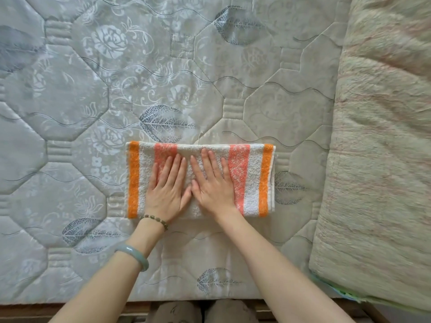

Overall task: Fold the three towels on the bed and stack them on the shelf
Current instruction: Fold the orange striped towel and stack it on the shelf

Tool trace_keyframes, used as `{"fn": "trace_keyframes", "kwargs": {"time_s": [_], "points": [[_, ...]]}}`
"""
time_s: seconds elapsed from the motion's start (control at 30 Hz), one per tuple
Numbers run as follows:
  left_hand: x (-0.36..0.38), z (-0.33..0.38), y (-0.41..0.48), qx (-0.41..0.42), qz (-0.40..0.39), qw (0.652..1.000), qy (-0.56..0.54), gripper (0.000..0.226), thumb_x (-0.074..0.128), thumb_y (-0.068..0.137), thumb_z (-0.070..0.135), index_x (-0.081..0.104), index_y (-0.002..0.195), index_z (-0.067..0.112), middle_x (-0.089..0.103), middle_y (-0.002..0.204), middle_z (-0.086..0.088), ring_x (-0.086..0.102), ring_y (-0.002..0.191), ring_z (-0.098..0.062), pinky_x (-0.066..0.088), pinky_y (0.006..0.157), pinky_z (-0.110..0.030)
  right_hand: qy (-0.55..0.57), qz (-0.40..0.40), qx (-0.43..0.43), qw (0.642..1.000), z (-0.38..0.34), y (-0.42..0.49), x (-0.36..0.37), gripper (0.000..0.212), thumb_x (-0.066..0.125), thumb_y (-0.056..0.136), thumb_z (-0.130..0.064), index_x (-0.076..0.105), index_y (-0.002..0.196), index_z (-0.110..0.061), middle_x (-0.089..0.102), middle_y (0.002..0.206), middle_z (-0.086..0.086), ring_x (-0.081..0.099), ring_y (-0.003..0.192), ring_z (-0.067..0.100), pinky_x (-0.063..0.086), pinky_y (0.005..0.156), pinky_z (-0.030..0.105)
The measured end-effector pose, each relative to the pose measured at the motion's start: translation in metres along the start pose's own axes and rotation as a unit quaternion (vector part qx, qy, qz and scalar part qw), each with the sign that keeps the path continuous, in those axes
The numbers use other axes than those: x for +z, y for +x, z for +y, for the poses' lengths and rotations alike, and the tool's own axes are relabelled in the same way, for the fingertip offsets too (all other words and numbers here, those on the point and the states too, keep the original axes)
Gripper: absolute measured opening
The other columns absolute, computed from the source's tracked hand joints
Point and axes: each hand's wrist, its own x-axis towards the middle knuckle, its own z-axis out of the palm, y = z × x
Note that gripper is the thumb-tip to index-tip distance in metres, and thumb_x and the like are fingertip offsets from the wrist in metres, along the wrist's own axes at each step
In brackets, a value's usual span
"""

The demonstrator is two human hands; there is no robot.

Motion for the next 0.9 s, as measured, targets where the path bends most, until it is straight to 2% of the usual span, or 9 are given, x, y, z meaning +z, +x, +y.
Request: {"fn": "trace_keyframes", "kwargs": {"time_s": [0.1, 0.2, 0.27, 0.4, 0.57, 0.63, 0.7, 0.8, 0.9], "points": [[-0.006, -0.008, -0.005, -0.037, 0.009, 0.999, 0.016, 0.070, 0.018, 0.097, 0.055, 0.018, 0.150, 0.009, 0.016, 0.157, -0.009, 0.006, 0.147, -0.021, 0.006, 0.117, -0.048, -0.002, 0.011, 0.028, 1.000, 0.016, -0.007, -0.006, 0.057, 0.027, 0.099, -0.047, 0.023, 0.149, -0.021, 0.029, 0.155, 0.014, 0.018, 0.144, 0.024, 0.009, 0.116, 0.048], [-0.006, -0.032, -0.011, -0.075, 0.021, 0.997, 0.011, 0.075, 0.016, 0.094, 0.058, 0.007, 0.152, 0.011, 0.006, 0.159, -0.008, -0.005, 0.147, -0.018, -0.001, 0.118, -0.045, -0.003, 0.018, 0.097, 0.995, 0.058, -0.021, -0.009, 0.060, 0.017, 0.098, -0.052, 0.012, 0.150, -0.023, 0.014, 0.158, 0.011, -0.003, 0.148, 0.019, -0.002, 0.117, 0.047], [-0.003, -0.041, -0.013, -0.063, 0.019, 0.998, 0.006, 0.076, 0.019, 0.093, 0.058, 0.003, 0.151, 0.013, 0.008, 0.158, -0.009, -0.006, 0.147, -0.018, -0.002, 0.119, -0.043, -0.008, 0.021, 0.108, 0.994, 0.084, -0.032, -0.008, 0.060, 0.017, 0.098, -0.054, 0.013, 0.150, -0.024, 0.016, 0.158, 0.013, -0.011, 0.147, 0.019, 0.003, 0.118, 0.050], [-0.005, -0.040, -0.010, -0.057, 0.011, 0.998, -0.025, 0.074, 0.016, 0.094, 0.058, -0.001, 0.151, 0.015, 0.007, 0.158, -0.009, -0.004, 0.147, -0.018, -0.002, 0.120, -0.042, 0.004, 0.025, 0.096, 0.995, 0.093, -0.031, -0.004, 0.060, 0.021, 0.098, -0.055, 0.015, 0.150, -0.025, 0.024, 0.155, 0.019, -0.008, 0.148, 0.020, 0.006, 0.118, 0.050], [-0.008, -0.051, -0.017, -0.076, -0.012, 0.995, -0.057, 0.078, 0.010, 0.094, 0.062, 0.003, 0.150, 0.009, 0.006, 0.157, -0.011, -0.012, 0.146, -0.012, -0.007, 0.119, -0.035, 0.050, -0.015, 0.126, 0.991, 0.098, -0.035, -0.014, 0.063, 0.015, 0.097, -0.058, 0.007, 0.151, -0.026, 0.009, 0.159, 0.014, -0.011, 0.147, 0.019, -0.002, 0.119, 0.043], [-0.012, -0.052, -0.016, -0.072, -0.010, 0.995, -0.067, 0.077, 0.012, 0.094, 0.060, 0.007, 0.150, 0.007, 0.008, 0.157, -0.011, -0.011, 0.146, -0.011, -0.008, 0.119, -0.035, 0.059, -0.016, 0.134, 0.989, 0.098, -0.033, -0.019, 0.064, 0.021, 0.097, -0.056, 0.013, 0.151, -0.024, 0.011, 0.159, 0.015, -0.003, 0.147, 0.023, -0.004, 0.118, 0.041], [-0.020, -0.054, -0.013, -0.071, 0.020, 0.994, -0.079, 0.072, 0.022, 0.095, 0.052, 0.015, 0.150, 0.005, 0.018, 0.157, -0.013, 0.001, 0.147, -0.015, -0.004, 0.120, -0.037, 0.072, 0.004, 0.137, 0.988, 0.095, -0.028, -0.028, 0.063, 0.036, 0.095, -0.050, 0.024, 0.149, -0.021, 0.022, 0.155, 0.018, 0.008, 0.144, 0.027, -0.001, 0.117, 0.042], [-0.042, -0.065, 0.007, -0.048, 0.050, 0.993, -0.092, 0.065, 0.036, 0.094, 0.043, 0.026, 0.146, 0.005, 0.032, 0.151, -0.015, 0.024, 0.143, -0.025, 0.004, 0.120, -0.036, 0.103, 0.037, 0.113, 0.988, 0.097, -0.007, -0.055, 0.058, 0.057, 0.085, -0.040, 0.047, 0.136, -0.013, 0.044, 0.137, 0.017, 0.031, 0.130, 0.030, 0.022, 0.110, 0.049], [-0.066, -0.076, 0.039, 0.016, -0.020, 0.996, -0.081, 0.061, 0.049, 0.092, 0.039, 0.036, 0.142, 0.006, 0.039, 0.147, -0.016, 0.037, 0.136, -0.032, 0.020, 0.116, -0.043, 0.087, -0.067, 0.076, 0.991, 0.106, 0.023, -0.084, 0.054, 0.065, 0.080, -0.042, 0.054, 0.127, -0.018, 0.053, 0.122, 0.009, 0.045, 0.118, 0.028, 0.023, 0.102, 0.044]]}}
